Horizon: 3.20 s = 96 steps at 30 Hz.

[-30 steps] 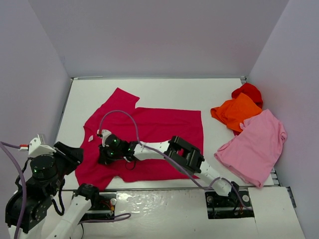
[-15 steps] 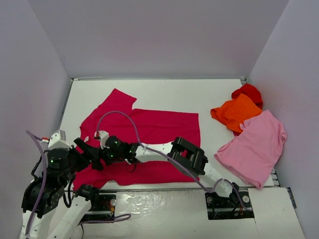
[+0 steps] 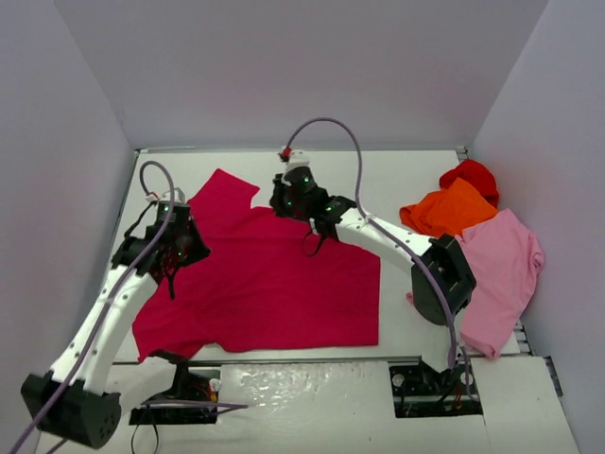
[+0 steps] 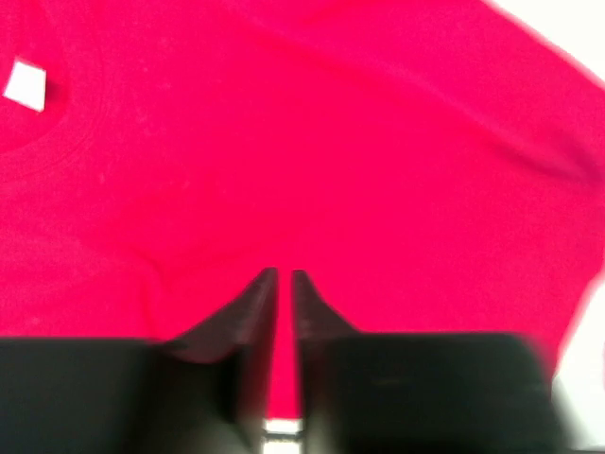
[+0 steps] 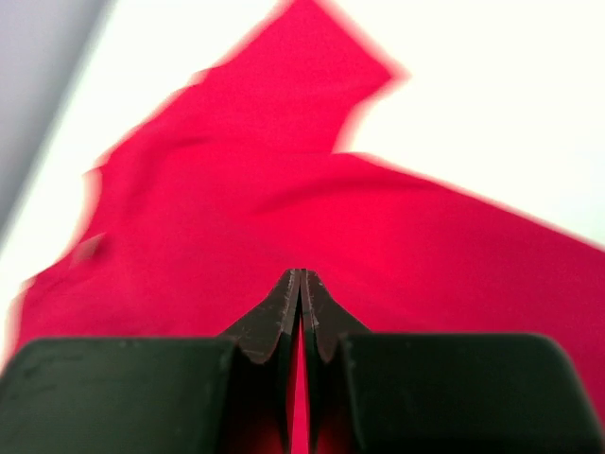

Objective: Fold and stack the t-shirts
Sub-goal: Flatten out the tshirt, then fold the flattened tshirt in 1/3 of the way

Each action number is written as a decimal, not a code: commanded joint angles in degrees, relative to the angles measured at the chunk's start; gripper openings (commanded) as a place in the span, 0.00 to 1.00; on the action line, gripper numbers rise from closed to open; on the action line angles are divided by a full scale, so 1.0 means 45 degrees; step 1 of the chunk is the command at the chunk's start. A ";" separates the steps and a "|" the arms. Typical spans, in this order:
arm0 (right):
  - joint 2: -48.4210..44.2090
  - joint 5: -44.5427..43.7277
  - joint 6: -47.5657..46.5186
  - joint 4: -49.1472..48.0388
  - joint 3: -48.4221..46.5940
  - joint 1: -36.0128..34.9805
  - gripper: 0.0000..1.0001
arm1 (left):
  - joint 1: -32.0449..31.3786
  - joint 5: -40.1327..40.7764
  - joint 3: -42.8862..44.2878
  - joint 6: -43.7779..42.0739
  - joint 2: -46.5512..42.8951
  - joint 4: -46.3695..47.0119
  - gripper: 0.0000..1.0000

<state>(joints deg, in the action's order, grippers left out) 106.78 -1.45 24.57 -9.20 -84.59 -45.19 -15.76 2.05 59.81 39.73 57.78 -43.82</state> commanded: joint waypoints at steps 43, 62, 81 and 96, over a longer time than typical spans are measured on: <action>0.1800 -0.2980 0.0106 0.3786 0.2557 0.4029 0.00 | 0.2545 -0.1035 0.6532 0.0521 1.3558 -0.0631 0.00; 0.4162 -0.1724 -0.0993 0.3567 -0.0664 0.6427 0.00 | 0.3010 -0.1136 1.3949 -0.1471 1.6937 -0.1198 0.00; 0.1605 -0.1752 -0.2374 0.1097 -0.1126 0.5432 0.71 | 0.3366 -0.1151 1.1466 -0.2258 1.2987 0.4951 0.24; -0.2923 -0.1342 0.0392 0.4070 0.4095 0.3004 0.00 | 0.3030 -0.4359 0.2364 0.1358 0.7151 0.2307 0.00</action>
<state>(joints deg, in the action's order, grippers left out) 93.63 -6.79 21.96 4.65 -72.52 -31.07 -0.91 -12.52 75.58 42.26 86.92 -31.27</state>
